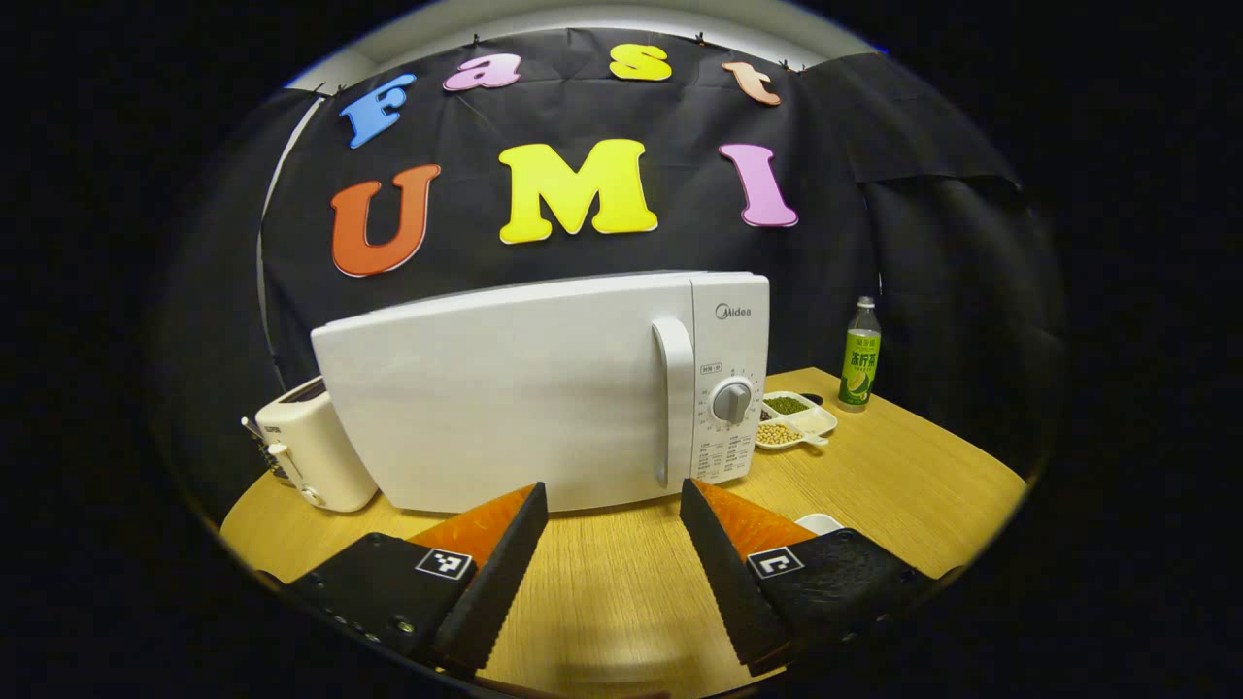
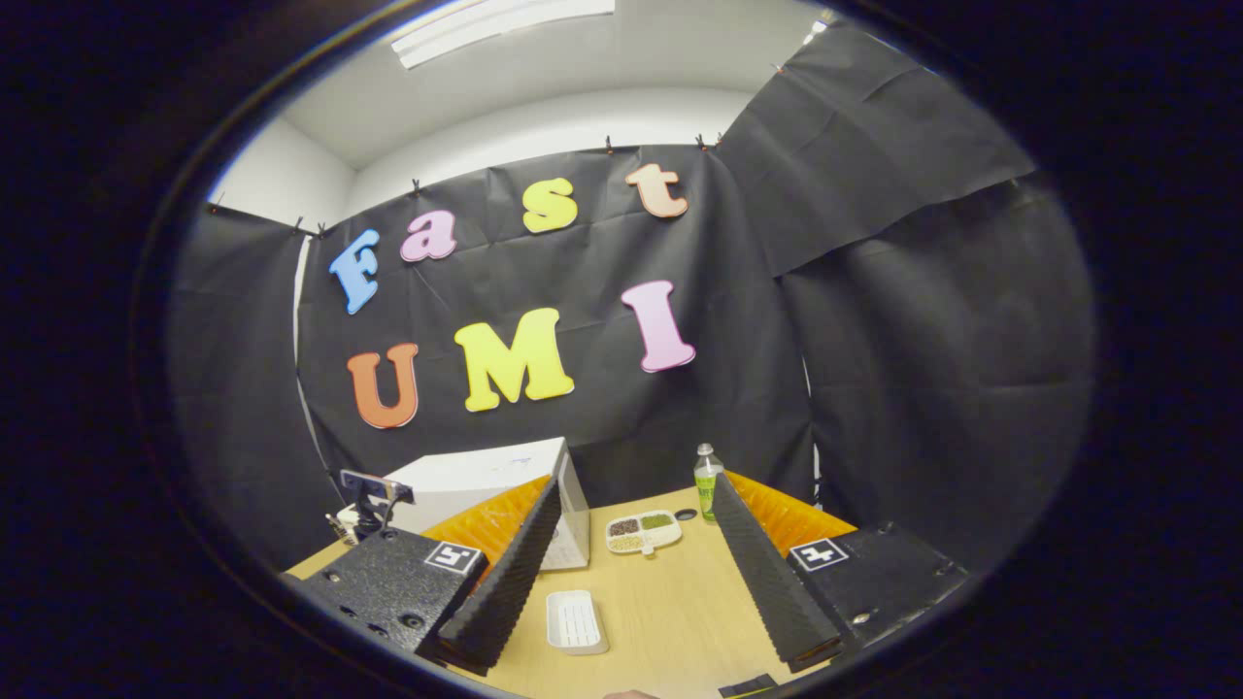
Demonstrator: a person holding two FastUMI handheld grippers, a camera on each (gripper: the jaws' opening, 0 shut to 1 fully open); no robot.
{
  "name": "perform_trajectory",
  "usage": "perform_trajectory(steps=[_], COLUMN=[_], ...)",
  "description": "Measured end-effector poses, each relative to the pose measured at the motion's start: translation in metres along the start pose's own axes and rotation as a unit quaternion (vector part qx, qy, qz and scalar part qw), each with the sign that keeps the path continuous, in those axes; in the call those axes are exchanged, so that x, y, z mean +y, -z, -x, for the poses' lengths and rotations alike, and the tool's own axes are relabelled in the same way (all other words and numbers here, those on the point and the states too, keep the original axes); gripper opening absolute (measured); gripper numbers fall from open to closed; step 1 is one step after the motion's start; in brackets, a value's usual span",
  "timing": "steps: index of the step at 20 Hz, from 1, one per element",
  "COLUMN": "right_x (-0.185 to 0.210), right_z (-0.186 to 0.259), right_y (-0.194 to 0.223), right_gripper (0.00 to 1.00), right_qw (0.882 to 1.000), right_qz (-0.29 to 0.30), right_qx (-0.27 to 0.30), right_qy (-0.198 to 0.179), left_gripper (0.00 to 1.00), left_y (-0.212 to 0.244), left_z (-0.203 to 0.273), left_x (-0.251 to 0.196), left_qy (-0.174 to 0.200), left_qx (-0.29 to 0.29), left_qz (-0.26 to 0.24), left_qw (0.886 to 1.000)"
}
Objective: Open the microwave oven with the left hand, put the food in, and close the microwave oven.
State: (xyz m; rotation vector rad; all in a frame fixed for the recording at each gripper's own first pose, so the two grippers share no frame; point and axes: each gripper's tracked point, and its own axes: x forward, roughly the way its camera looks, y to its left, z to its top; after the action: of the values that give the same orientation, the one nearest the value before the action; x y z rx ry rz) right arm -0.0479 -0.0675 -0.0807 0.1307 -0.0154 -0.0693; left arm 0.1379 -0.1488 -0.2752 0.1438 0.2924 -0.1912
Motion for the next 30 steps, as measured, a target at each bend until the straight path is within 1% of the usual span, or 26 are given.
perform_trajectory(steps=[1, 2, 3, 4, 5, 6, 7, 9, 11, 12, 13, 14, 16, 18, 19, 21, 22, 25, 30], right_x=[0.001, 0.007, 0.013, 0.020, 0.024, 0.027, 0.029, 0.037, 0.044, 0.046, 0.048, 0.052, 0.058, 0.063, 0.065, 0.070, 0.074, 0.080, 0.074], right_z=[0.003, 0.010, 0.014, 0.018, 0.021, 0.024, 0.027, 0.034, 0.042, 0.045, 0.048, 0.051, 0.057, 0.063, 0.065, 0.072, 0.075, 0.082, 0.089], right_y=[0.000, 0.000, -0.004, -0.009, -0.015, -0.019, -0.024, -0.034, -0.043, -0.046, -0.048, -0.048, -0.050, -0.057, -0.062, -0.067, -0.065, -0.064, -0.061], right_gripper=[0.90, 0.91, 1.00, 1.00, 0.91, 1.00, 0.90, 0.90, 0.91, 0.91, 0.91, 1.00, 1.00, 1.00, 0.91, 0.91, 1.00, 1.00, 1.00], right_qw=[1.000, 1.000, 1.000, 1.000, 1.000, 1.000, 0.999, 0.998, 0.997, 0.997, 0.997, 0.997, 0.996, 0.996, 0.995, 0.994, 0.993, 0.992, 0.993], right_qz=[0.005, 0.007, 0.008, 0.008, 0.011, 0.017, 0.026, 0.040, 0.048, 0.049, 0.047, 0.046, 0.048, 0.054, 0.060, 0.071, 0.074, 0.081, 0.070], right_qx=[0.001, 0.000, -0.002, -0.005, -0.010, -0.016, -0.021, -0.031, -0.040, -0.045, -0.047, -0.048, -0.049, -0.056, -0.061, -0.069, -0.066, -0.063, -0.070], right_qy=[0.002, -0.001, -0.007, -0.013, -0.017, -0.018, -0.019, -0.025, -0.033, -0.035, -0.039, -0.042, -0.048, -0.050, -0.050, -0.055, -0.060, -0.072, -0.071], left_gripper=[0.90, 0.91, 0.91, 0.94, 0.95, 0.95, 0.95, 0.95, 0.96, 0.89, 0.97, 0.96, 0.96, 0.97, 0.97, 0.96, 0.96, 0.96, 0.96], left_y=[-0.008, -0.018, -0.030, -0.043, -0.059, -0.074, -0.089, -0.121, -0.156, -0.171, -0.177, -0.179, -0.176, -0.174, -0.166, -0.160, -0.157, -0.152, -0.149], left_z=[0.015, 0.030, 0.046, 0.062, 0.080, 0.095, 0.112, 0.145, 0.179, 0.195, 0.211, 0.224, 0.245, 0.265, 0.275, 0.290, 0.296, 0.311, 0.316], left_x=[-0.001, 0.000, 0.002, 0.004, 0.002, 0.003, 0.006, 0.020, 0.034, 0.035, 0.035, 0.036, 0.039, 0.043, 0.043, 0.043, 0.042, 0.038, 0.056], left_qy=[-0.004, -0.007, -0.016, -0.016, -0.015, -0.014, -0.015, -0.029, -0.051, -0.050, -0.047, -0.049, -0.054, -0.067, -0.074, -0.081, -0.082, -0.075, -0.085], left_qx=[-0.005, -0.014, -0.021, -0.029, -0.042, -0.051, -0.059, -0.083, -0.129, -0.147, -0.155, -0.152, -0.146, -0.142, -0.134, -0.135, -0.137, -0.146, -0.152], left_qz=[-0.003, -0.003, -0.002, 0.003, 0.014, 0.019, 0.021, 0.016, 0.023, 0.027, 0.028, 0.029, 0.017, 0.009, 0.004, -0.005, -0.008, 0.005, 0.027], left_qw=[1.000, 1.000, 1.000, 0.999, 0.999, 0.998, 0.998, 0.996, 0.990, 0.988, 0.986, 0.987, 0.988, 0.988, 0.988, 0.988, 0.987, 0.986, 0.984])
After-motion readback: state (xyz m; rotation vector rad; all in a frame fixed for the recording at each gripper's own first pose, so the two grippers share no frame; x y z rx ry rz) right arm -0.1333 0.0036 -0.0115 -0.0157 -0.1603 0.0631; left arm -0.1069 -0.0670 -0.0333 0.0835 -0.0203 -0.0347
